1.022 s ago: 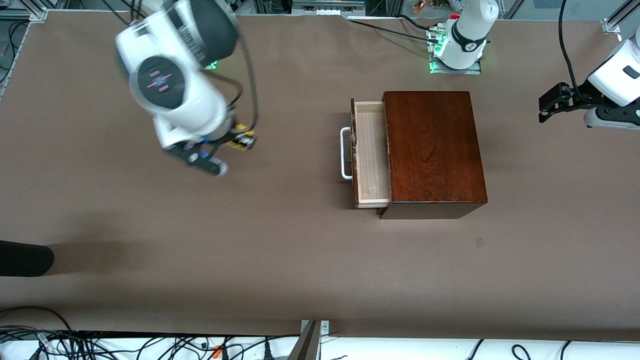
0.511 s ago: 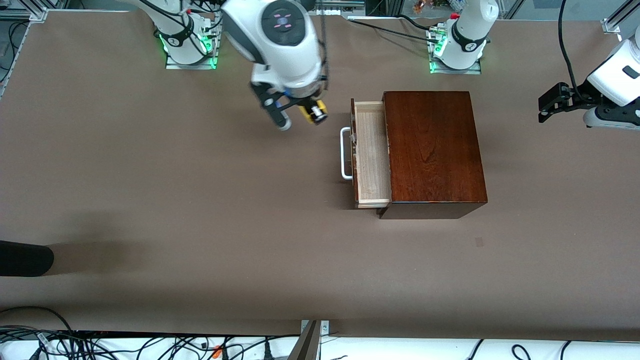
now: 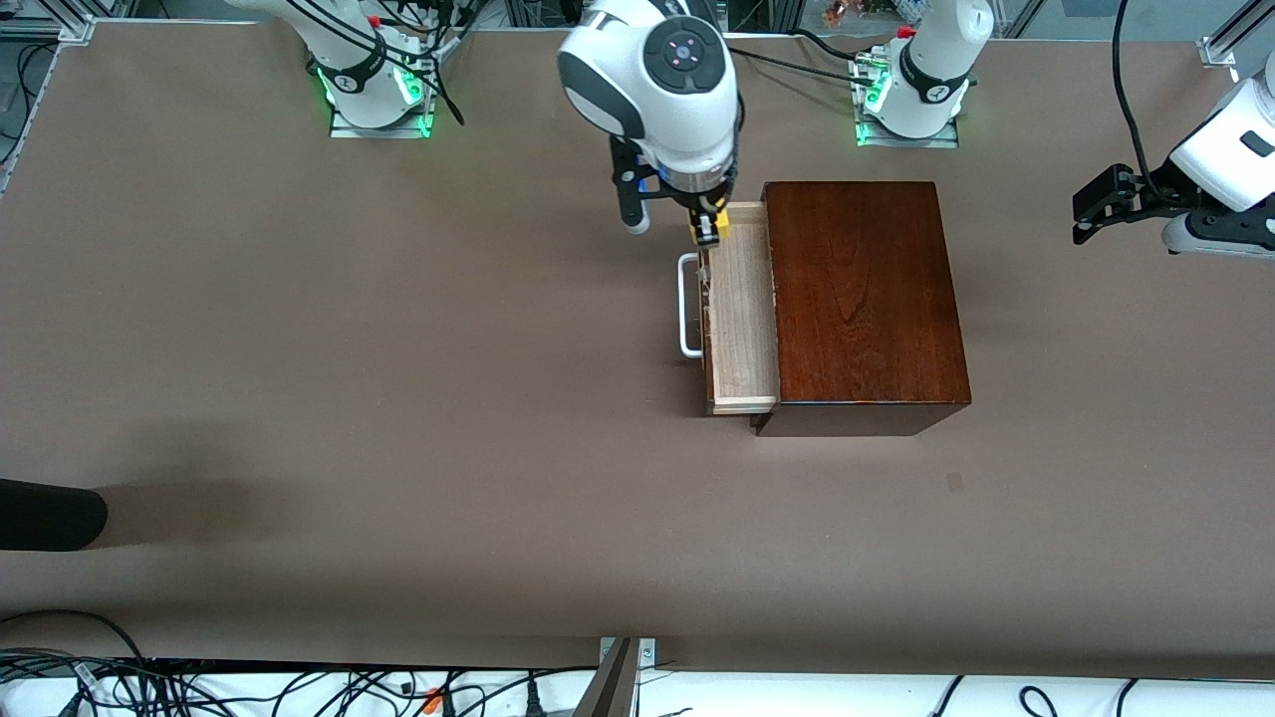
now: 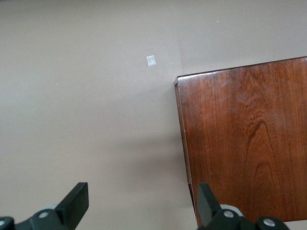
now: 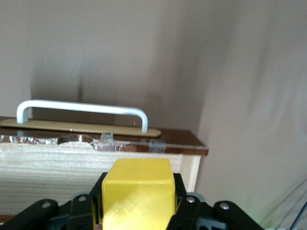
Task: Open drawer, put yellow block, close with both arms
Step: 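Carry the yellow cube with the right gripper over the open drawer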
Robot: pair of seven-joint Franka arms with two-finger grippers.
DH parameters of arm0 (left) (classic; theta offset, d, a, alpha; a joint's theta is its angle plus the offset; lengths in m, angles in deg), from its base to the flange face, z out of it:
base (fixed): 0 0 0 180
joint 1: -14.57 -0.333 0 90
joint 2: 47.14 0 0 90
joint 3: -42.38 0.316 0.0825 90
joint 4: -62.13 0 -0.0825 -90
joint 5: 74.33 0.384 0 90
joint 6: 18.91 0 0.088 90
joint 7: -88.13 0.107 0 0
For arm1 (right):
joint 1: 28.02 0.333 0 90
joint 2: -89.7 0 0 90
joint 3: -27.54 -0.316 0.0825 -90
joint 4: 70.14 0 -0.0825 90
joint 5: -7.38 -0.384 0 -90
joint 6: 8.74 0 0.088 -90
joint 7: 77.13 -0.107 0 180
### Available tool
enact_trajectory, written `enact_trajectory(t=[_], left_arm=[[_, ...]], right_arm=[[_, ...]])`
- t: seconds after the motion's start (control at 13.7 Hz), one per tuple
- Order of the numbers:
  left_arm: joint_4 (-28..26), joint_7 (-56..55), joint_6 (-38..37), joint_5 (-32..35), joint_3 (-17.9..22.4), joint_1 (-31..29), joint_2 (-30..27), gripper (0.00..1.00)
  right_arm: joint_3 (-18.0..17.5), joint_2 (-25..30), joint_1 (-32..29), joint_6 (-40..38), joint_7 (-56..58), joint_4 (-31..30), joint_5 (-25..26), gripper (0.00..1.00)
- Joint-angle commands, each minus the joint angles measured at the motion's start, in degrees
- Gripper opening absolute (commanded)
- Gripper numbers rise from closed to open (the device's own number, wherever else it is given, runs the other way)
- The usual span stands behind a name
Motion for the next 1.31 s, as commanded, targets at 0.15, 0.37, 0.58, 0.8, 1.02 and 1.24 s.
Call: enact_trajectory(t=[0.15, 0.37, 0.58, 0.8, 1.02, 1.24], left_arm=[[0.01, 0.50, -0.28, -1.34, -0.06, -0.32, -1.15, 1.00], [1.24, 0.50, -1.69, -1.43, 0.12, -0.32, -1.25, 1.00], [1.50, 0.50, -1.69, -1.43, -0.23, -0.23, -1.25, 1.00], [1.16, 0.50, -1.96, -1.51, -0.23, -0.32, -1.25, 1.00], [1.33, 0.50, -1.96, -1.51, -0.23, -0.32, -1.25, 1.00], [1.42, 0.50, -1.87, -1.51, -0.32, 0.20, -1.25, 1.00]], right_arm=[[3.88, -4.51, 4.48, 3.50, -5.55, 4.36, 0.78, 0.00], [3.97, -5.82, 4.58, 5.00, -5.55, 4.36, 0.87, 0.00], [3.97, -7.76, 4.58, 6.22, -5.46, 4.36, 1.30, 0.00], [4.23, -10.22, 5.45, 9.56, -5.55, 4.36, 2.19, 0.00], [4.67, -11.54, 5.63, 11.50, -5.64, 4.27, 2.10, 0.50], [5.20, -10.84, 5.54, 10.11, -5.55, 4.36, 1.93, 1.00]])
